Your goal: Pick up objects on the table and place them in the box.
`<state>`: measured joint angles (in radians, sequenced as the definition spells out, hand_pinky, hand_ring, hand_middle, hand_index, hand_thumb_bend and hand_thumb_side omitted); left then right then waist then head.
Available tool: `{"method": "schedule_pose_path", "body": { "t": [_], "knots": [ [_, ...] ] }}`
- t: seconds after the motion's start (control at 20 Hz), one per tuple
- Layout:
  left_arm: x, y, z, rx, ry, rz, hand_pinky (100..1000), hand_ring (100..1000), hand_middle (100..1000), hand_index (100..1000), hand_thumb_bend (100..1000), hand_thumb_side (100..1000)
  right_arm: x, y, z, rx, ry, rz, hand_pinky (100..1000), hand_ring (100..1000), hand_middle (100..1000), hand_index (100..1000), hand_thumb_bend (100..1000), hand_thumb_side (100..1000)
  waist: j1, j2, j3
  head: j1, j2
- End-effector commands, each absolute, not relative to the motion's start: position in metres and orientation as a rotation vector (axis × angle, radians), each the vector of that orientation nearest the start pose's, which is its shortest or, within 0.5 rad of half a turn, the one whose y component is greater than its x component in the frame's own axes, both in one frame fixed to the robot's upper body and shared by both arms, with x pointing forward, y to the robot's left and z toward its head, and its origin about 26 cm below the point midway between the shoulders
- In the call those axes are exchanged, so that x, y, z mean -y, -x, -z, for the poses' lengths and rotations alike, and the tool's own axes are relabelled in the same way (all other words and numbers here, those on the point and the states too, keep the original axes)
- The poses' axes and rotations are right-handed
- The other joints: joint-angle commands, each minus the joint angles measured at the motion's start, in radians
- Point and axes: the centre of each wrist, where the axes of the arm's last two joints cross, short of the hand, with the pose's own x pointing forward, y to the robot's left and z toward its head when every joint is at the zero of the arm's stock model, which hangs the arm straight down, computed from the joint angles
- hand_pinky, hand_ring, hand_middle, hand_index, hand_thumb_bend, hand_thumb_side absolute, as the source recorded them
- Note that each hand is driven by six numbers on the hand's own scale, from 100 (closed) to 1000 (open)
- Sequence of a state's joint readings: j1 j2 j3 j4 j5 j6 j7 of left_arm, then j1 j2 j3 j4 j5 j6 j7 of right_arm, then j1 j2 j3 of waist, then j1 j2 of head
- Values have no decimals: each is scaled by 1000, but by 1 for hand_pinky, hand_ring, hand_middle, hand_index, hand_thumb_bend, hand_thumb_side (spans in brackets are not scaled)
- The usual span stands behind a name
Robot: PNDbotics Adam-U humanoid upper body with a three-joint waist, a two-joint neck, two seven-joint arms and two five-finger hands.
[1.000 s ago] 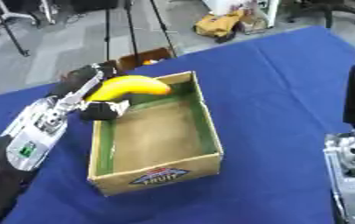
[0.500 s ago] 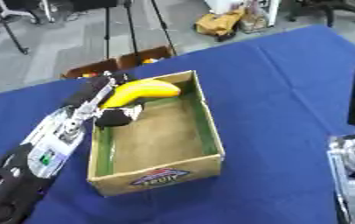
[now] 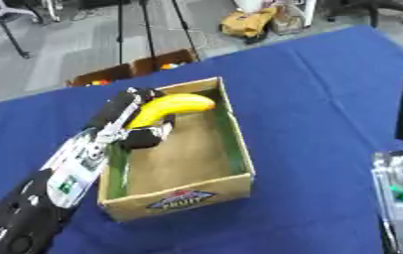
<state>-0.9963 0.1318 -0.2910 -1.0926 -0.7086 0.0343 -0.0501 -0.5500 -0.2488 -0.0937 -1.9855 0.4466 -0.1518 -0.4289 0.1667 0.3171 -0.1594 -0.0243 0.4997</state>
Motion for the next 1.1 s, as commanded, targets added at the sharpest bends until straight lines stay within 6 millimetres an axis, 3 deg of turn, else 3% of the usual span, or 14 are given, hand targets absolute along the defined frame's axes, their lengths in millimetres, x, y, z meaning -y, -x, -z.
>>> {"method": "schedule_pose_path", "body": {
  "t": [0.05,0.2,0.45,0.65,1.1],
  "knots": [
    [-94,-450,-216,1992,-643,1176,367,468,553,710,100,580,244,-313,-278,-3262,-935,-84,810,853,638,924,100,1000,-14,-17,1,-2,3],
    [-92,-447,-219,2000,-636,1228,451,549,627,773,100,658,244,-313,-278,-3262,-934,-85,810,853,638,924,100,1000,-14,-17,1,-4,4],
    [-91,-444,-224,1988,-662,1297,626,766,804,878,100,634,244,-313,-278,-3263,-934,-88,809,852,636,922,100,1000,-14,-18,2,-6,4],
    [-92,-443,-225,1965,-690,1323,674,810,843,891,100,597,244,-313,-277,-3264,-933,-93,809,851,636,922,100,1000,-14,-20,4,-9,4],
    [-93,-442,-229,1973,-715,1314,629,784,800,853,100,584,244,-313,-278,-3263,-930,-99,807,851,636,922,100,1000,-16,-21,2,-12,1]
  ]
}}
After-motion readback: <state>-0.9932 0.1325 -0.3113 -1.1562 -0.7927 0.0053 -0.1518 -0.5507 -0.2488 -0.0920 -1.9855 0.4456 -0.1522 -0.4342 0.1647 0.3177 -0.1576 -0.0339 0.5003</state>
